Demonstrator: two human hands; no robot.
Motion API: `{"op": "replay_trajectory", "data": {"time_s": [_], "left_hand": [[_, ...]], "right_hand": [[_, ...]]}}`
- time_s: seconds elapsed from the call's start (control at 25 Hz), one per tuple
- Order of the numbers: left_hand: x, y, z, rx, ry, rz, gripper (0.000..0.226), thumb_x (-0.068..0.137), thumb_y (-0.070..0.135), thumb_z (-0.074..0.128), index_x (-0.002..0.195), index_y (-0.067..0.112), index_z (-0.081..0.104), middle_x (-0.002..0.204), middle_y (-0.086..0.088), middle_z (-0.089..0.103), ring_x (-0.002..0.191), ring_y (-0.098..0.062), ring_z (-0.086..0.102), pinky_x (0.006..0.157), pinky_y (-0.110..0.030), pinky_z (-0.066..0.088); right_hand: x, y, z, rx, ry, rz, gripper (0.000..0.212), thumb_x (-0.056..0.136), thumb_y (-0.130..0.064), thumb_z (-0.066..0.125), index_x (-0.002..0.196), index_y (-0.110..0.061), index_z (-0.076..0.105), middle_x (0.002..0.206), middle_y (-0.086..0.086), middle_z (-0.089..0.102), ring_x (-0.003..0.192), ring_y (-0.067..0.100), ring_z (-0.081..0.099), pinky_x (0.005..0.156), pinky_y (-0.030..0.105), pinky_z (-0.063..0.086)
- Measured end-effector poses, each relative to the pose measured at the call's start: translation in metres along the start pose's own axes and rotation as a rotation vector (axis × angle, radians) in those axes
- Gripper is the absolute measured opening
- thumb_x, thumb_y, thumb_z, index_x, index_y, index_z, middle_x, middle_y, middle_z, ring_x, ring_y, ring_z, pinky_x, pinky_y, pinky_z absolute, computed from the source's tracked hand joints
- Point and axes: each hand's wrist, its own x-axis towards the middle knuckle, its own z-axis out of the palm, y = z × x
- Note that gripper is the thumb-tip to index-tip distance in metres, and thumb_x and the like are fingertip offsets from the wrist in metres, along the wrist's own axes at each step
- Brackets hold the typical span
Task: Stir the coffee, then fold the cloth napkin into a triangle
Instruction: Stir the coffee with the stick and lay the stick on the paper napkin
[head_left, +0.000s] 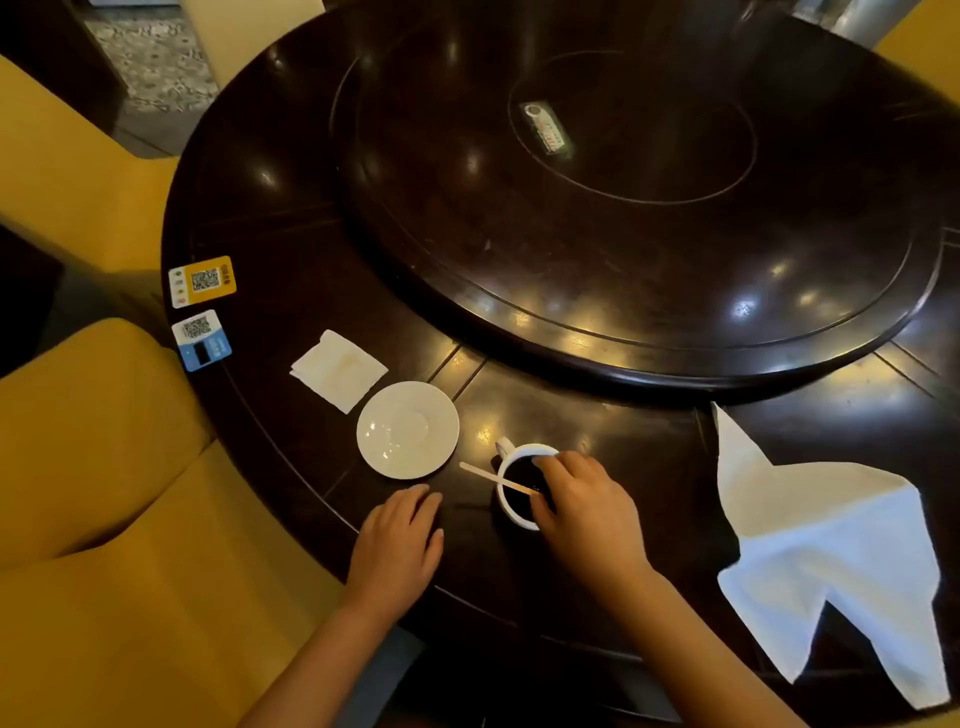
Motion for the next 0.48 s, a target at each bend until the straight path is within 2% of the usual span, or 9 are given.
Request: {"op": "replay_trajectory", "data": {"time_s": [0.12, 0.28, 0.4, 0.48], "left_hand": [[-0.001, -0.002, 0.02, 0.036, 0.013, 0.058, 0.044, 0.077, 0.024, 0.072, 0.117, 0.009, 0.064, 0.12, -0.012, 0.062, 0.111, -0.028, 0.06, 0.089, -0.042, 0.049], [-0.003, -0.008, 0.032, 0.087, -0.045, 0.041, 0.049, 0.085, 0.035, 0.04, 0.126, 0.012, 0.057, 0.131, -0.012, 0.056, 0.122, -0.029, 0.052, 0.097, -0.048, 0.042], [-0.003, -0.011, 0.035, 0.087, -0.064, 0.04, 0.051, 0.085, 0.036, 0.04, 0.129, 0.015, 0.053, 0.135, -0.011, 0.052, 0.128, -0.027, 0.045, 0.104, -0.053, 0.032], [-0.003, -0.012, 0.035, 0.078, -0.078, 0.042, 0.051, 0.085, 0.037, 0.04, 0.13, 0.016, 0.051, 0.137, -0.01, 0.051, 0.131, -0.026, 0.042, 0.106, -0.053, 0.028]], "right_hand": [[0.016, -0.01, 0.01, 0.005, 0.008, -0.084, 0.034, 0.088, -0.02, 0.055, 0.12, -0.01, 0.057, 0.111, 0.009, 0.062, 0.096, 0.026, 0.056, 0.068, 0.035, 0.052], [0.03, -0.019, 0.025, -0.043, 0.032, -0.184, 0.027, 0.078, -0.014, 0.069, 0.105, -0.009, 0.066, 0.097, 0.012, 0.068, 0.086, 0.028, 0.062, 0.066, 0.036, 0.053], [0.035, -0.021, 0.036, -0.024, -0.037, -0.217, 0.023, 0.091, -0.019, 0.051, 0.109, -0.011, 0.064, 0.109, 0.009, 0.064, 0.097, 0.025, 0.056, 0.08, 0.036, 0.05], [0.037, -0.019, 0.042, -0.036, -0.037, -0.225, 0.022, 0.094, -0.021, 0.047, 0.104, -0.013, 0.065, 0.106, 0.006, 0.064, 0.094, 0.022, 0.054, 0.079, 0.033, 0.049]]}}
